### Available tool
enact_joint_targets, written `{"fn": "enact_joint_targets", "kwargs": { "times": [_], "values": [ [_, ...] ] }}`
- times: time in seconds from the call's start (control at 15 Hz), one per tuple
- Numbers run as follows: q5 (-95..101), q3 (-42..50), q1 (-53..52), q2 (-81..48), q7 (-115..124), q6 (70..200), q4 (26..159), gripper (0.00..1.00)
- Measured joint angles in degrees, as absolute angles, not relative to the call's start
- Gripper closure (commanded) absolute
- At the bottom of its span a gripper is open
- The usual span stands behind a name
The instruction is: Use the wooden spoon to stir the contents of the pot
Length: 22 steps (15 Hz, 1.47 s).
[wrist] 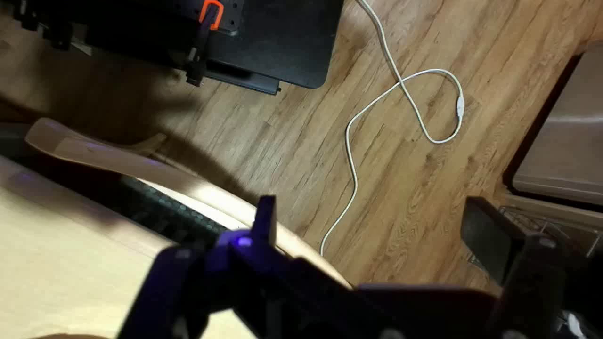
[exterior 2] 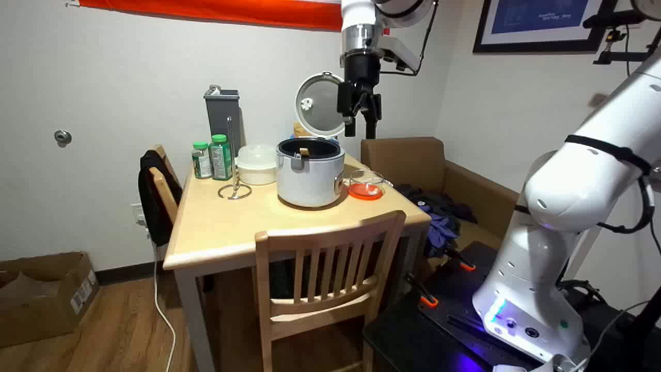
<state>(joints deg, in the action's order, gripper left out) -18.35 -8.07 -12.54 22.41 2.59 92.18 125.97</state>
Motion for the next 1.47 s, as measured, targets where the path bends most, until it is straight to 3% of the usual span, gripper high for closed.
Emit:
{"fn": "enact_joint_targets", "kwargs": {
  "times": [0.73, 1.47],
  "values": [
    [-18.4, -8.2, -12.4, 22.3, 2.6, 92.7, 126.0, 0.0],
    [-23.8, -8.4, -11.8, 9.3, 1.9, 110.6, 122.9, 0.0]
  ]
}}
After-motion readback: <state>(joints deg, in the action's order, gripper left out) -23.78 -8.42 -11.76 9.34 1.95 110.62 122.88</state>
